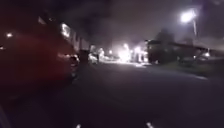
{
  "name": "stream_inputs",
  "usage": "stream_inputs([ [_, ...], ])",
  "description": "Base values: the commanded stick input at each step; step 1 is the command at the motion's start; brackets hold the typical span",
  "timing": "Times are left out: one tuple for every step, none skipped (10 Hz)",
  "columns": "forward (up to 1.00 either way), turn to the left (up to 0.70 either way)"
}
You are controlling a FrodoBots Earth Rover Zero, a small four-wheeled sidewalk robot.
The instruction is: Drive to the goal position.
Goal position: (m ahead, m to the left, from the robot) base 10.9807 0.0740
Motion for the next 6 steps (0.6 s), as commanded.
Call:
stream_inputs([
  [1.00,0.00],
  [1.00,0.00],
  [1.00,0.00],
  [1.00,0.00],
  [1.00,0.00],
  [1.00,0.00],
])
